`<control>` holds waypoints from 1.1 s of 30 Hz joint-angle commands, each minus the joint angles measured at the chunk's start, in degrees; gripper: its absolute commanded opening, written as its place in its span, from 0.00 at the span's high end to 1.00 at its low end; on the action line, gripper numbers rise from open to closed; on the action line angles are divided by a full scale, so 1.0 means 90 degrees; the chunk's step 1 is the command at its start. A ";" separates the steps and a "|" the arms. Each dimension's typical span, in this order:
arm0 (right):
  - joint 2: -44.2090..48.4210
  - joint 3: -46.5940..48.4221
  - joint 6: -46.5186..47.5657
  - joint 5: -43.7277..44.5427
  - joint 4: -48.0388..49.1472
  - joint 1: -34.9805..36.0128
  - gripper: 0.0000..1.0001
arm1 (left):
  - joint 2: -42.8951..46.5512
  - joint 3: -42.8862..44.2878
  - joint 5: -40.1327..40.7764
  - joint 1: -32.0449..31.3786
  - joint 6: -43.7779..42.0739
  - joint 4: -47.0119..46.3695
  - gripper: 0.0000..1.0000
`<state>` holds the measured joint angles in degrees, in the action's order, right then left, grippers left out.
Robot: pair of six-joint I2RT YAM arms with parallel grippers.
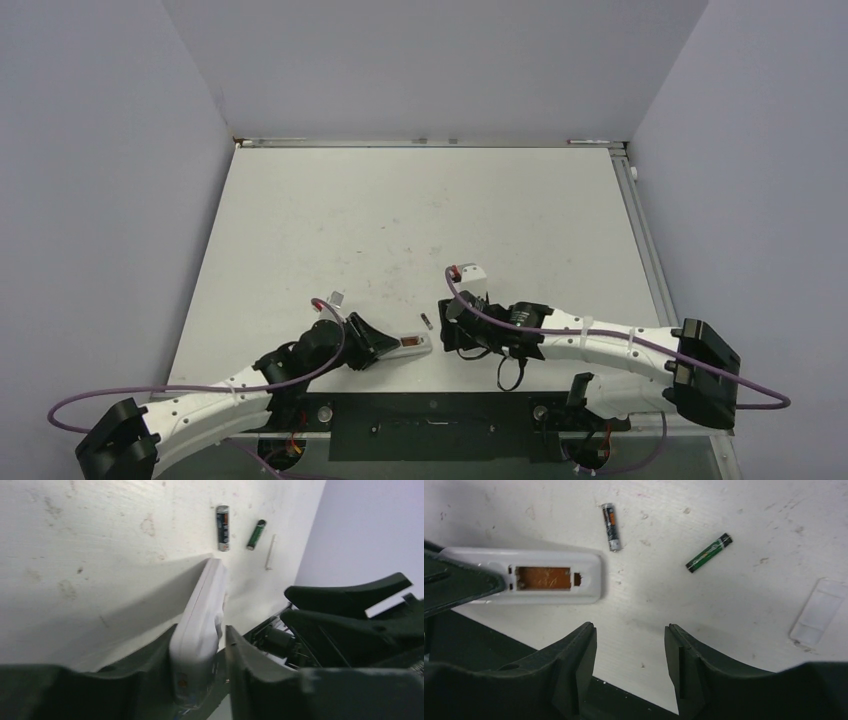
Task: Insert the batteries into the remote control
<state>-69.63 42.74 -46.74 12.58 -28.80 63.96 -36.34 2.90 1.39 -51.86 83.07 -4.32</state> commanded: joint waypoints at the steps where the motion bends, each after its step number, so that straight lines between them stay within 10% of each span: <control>1: -0.0129 -0.0177 -0.0324 -0.0337 0.0702 0.0411 0.49 | -0.0445 0.0167 0.0533 -0.0144 0.0210 -0.0224 0.61; 5: -0.0373 -0.0245 -0.0451 -0.0420 0.0961 0.0690 0.49 | -0.0624 0.0318 0.0513 -0.0278 -0.0018 0.0046 0.41; 12: -0.0708 -0.0291 -0.0600 -0.0477 0.1320 0.0941 0.49 | -0.0207 0.0498 0.0372 -0.0364 -0.0283 0.1113 0.34; 33: -0.1375 -0.0369 -0.0910 -0.0112 0.1616 0.1174 0.66 | 0.1265 0.1643 0.1247 -0.0377 -0.1036 0.3971 0.39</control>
<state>-80.90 39.72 -53.93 8.95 -16.34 73.97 -24.49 12.88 7.88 -55.05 75.99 27.18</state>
